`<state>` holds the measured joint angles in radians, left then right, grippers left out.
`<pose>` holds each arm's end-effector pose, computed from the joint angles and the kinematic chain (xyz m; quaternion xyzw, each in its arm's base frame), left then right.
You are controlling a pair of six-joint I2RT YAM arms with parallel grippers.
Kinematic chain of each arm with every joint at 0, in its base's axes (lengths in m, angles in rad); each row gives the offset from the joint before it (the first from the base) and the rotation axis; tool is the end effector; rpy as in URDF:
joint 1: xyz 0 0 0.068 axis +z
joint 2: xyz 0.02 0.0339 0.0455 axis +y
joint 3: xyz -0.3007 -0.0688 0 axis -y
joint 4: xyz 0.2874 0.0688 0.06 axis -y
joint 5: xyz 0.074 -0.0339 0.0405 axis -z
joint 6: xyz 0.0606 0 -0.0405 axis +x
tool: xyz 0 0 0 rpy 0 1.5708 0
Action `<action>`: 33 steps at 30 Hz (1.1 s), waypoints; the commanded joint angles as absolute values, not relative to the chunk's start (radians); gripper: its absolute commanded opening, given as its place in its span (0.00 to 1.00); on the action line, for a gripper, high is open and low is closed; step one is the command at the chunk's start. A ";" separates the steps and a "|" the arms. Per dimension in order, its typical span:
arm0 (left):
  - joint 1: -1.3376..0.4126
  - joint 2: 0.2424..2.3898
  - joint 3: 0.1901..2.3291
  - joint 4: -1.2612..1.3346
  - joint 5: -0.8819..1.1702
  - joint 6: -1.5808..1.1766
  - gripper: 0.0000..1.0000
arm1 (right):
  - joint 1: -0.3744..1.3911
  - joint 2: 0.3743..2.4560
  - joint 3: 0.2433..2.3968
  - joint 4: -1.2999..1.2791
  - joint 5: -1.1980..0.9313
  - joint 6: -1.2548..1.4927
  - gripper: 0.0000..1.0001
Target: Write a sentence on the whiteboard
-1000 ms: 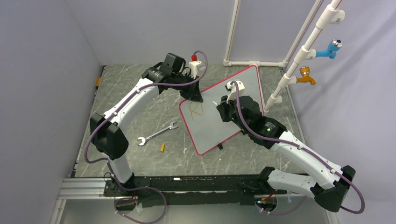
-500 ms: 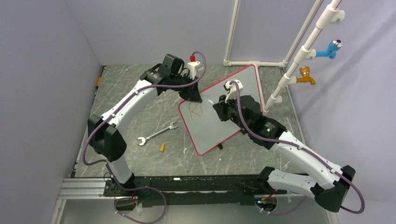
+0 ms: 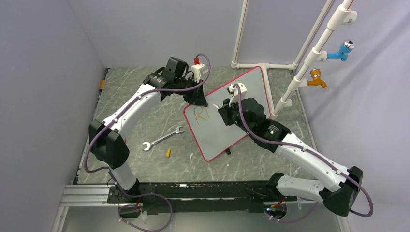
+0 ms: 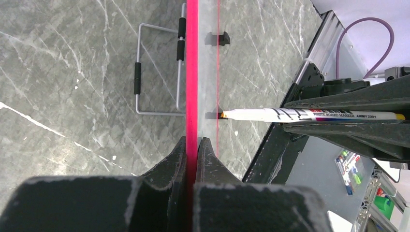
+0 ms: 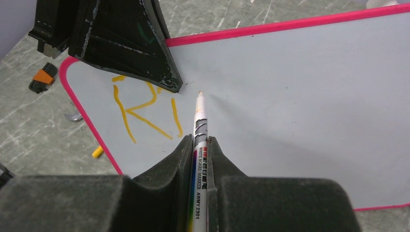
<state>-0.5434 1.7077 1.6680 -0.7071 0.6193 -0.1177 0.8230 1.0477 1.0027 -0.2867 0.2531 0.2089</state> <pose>0.3594 -0.2582 0.3761 0.3036 0.8273 -0.3879 0.2701 0.2050 0.1987 0.3778 -0.1742 0.7920 0.1948 0.5517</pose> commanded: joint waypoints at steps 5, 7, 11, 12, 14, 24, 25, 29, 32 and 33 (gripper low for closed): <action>-0.526 1.683 1.641 -0.668 0.447 0.020 0.00 | 0.811 1.052 0.998 -0.234 0.265 0.207 0.00; -0.526 1.683 1.642 -0.669 0.449 0.024 0.00 | 0.809 1.058 1.000 -0.236 0.267 0.207 0.00; -0.526 1.682 1.640 -0.669 0.456 0.028 0.00 | 0.806 1.068 1.003 -0.236 0.264 0.206 0.00; -0.526 1.680 1.639 -0.667 0.458 0.030 0.00 | 0.805 1.070 1.003 -0.235 0.263 0.207 0.00; -0.526 1.679 1.638 -0.667 0.462 0.032 0.00 | 0.804 1.075 1.006 -0.235 0.262 0.207 0.00; -0.526 1.668 1.632 -0.665 0.464 0.041 0.00 | 0.800 1.096 1.007 -0.233 0.251 0.206 0.00; -0.526 1.666 1.631 -0.664 0.462 0.042 0.00 | 0.800 1.098 1.005 -0.232 0.248 0.208 0.00; -0.526 1.663 1.628 -0.660 0.468 0.041 0.00 | 0.802 1.102 0.999 -0.228 0.237 0.214 0.00; -0.526 1.663 1.629 -0.660 0.469 0.042 0.00 | 0.800 1.104 0.999 -0.227 0.228 0.216 0.00; -0.526 1.664 1.629 -0.660 0.471 0.041 0.00 | 0.800 1.106 0.999 -0.227 0.224 0.218 0.00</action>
<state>-0.5335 1.6917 1.6421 -0.6964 0.6308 -0.1169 0.8055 1.0996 1.0000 -0.2779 0.2443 0.2096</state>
